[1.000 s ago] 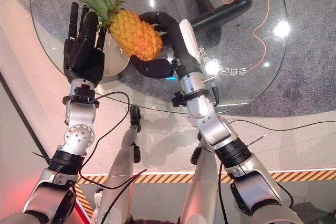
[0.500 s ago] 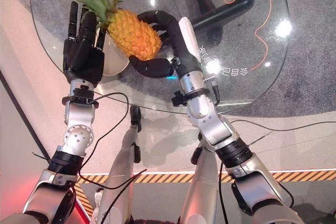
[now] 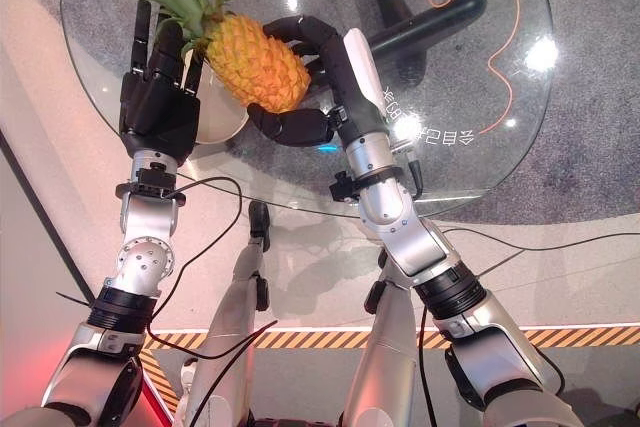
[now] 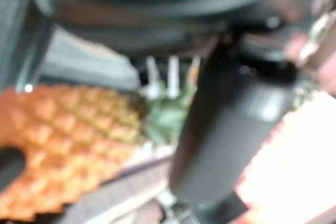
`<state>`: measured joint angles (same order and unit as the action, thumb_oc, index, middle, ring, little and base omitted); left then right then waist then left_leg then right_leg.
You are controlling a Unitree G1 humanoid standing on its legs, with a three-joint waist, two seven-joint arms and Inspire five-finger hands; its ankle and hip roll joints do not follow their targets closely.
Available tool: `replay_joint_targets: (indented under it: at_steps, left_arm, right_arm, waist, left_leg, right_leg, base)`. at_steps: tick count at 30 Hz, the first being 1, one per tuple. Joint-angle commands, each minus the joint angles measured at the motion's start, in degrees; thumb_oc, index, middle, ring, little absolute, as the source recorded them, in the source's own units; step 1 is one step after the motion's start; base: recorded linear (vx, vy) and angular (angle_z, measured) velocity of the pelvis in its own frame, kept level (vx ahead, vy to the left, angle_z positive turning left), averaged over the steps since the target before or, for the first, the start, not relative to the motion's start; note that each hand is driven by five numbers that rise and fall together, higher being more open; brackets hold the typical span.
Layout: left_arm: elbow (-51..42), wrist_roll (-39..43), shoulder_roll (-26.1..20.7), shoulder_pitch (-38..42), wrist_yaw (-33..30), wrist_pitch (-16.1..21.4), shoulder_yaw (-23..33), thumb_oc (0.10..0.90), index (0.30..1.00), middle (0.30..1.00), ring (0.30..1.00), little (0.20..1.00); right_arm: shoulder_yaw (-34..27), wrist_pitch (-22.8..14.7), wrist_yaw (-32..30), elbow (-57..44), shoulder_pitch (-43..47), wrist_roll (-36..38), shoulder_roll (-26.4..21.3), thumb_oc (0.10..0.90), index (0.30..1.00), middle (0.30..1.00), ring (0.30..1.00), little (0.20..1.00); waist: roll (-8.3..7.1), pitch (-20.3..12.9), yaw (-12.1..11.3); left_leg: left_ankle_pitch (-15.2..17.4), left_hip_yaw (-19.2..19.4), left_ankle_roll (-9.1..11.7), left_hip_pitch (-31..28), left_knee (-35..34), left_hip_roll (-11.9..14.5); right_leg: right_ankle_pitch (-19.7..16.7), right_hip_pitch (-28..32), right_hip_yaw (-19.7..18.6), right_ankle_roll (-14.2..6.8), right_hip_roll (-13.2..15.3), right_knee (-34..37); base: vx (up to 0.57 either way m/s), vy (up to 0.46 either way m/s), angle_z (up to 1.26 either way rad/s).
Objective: Pick up the fruit to the plate
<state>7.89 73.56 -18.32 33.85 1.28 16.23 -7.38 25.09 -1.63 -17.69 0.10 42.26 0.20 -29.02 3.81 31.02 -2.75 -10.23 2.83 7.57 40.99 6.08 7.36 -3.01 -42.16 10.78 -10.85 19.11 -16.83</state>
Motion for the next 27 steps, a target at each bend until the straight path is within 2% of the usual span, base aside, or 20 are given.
replay_joint_targets:
  at_steps: [1,5,8,12,22,27]
  left_arm:
    - [-9.9,-0.8,-0.9,8.5,10.3,-0.2,-4.3,0.800,0.900,0.900,0.900,0.900]
    - [-9.9,-2.9,-0.8,8.6,8.2,0.2,-4.4,0.800,0.900,0.900,0.900,0.900]
    - [-9.0,-5.8,-1.5,8.7,1.5,2.6,-4.1,0.800,0.900,0.900,0.900,0.900]
    - [-8.4,-6.7,-1.8,8.4,-1.3,4.0,-3.6,0.800,0.900,0.900,0.900,0.900]
    - [-9.5,-11.8,-1.4,8.1,-8.5,4.6,-3.5,0.800,0.900,0.900,0.900,0.900]
    - [-10.0,-14.1,-1.3,8.1,-10.0,4.4,-3.5,0.800,0.900,0.900,0.900,0.900]
  right_arm:
    - [5.4,-6.2,5.2,-12.9,9.1,0.2,2.0,0.100,0.300,0.300,0.300,0.200]
    - [5.4,-6.5,5.3,-12.7,9.1,0.2,2.1,0.100,0.300,0.300,0.300,0.200]
    - [5.4,-6.5,5.5,-12.9,9.1,0.4,2.0,0.100,0.300,0.300,0.300,0.200]
    - [5.4,-6.4,5.2,-12.6,9.4,0.2,2.1,0.100,0.300,0.300,0.300,0.200]
    - [5.1,-6.7,4.6,-12.4,9.8,0.0,2.5,0.100,0.300,0.300,0.300,0.200]
    - [5.1,-6.7,4.7,-12.5,9.8,-0.1,2.8,0.100,0.300,0.300,0.300,0.200]
  waist:
    - [0.39,-1.2,0.4]
    - [0.33,-1.2,0.3]
    - [0.38,-1.2,0.2]
    - [0.43,-1.2,0.0]
    - [0.31,-1.2,-0.3]
    - [0.31,-1.2,-0.3]
  left_leg:
    - [2.0,0.8,-0.6,-3.0,1.0,1.2]
    - [1.9,0.7,-0.5,-2.9,1.0,1.2]
    - [1.8,0.6,-0.6,-3.0,0.8,1.0]
    - [1.8,0.5,-0.7,-2.8,1.0,0.9]
    - [1.7,0.3,-0.6,-2.4,1.1,0.8]
    - [1.7,0.2,-0.6,-2.3,1.3,0.8]
  right_leg:
    - [-4.9,2.5,0.6,-0.9,0.3,5.1]
    - [-5.0,2.5,0.7,-0.9,0.3,5.2]
    - [-5.0,2.6,0.7,-0.9,0.2,5.2]
    - [-4.8,2.5,0.8,-0.8,0.2,5.1]
    - [-4.8,2.4,1.0,-0.8,0.1,5.1]
    - [-4.7,2.4,1.0,-0.8,0.1,4.9]
  base:
    - [0.00,0.000,0.00]
    - [0.00,0.000,0.00]
    - [0.00,0.000,0.00]
    - [0.00,0.000,0.00]
    - [0.00,0.000,0.00]
    - [0.00,0.000,0.00]
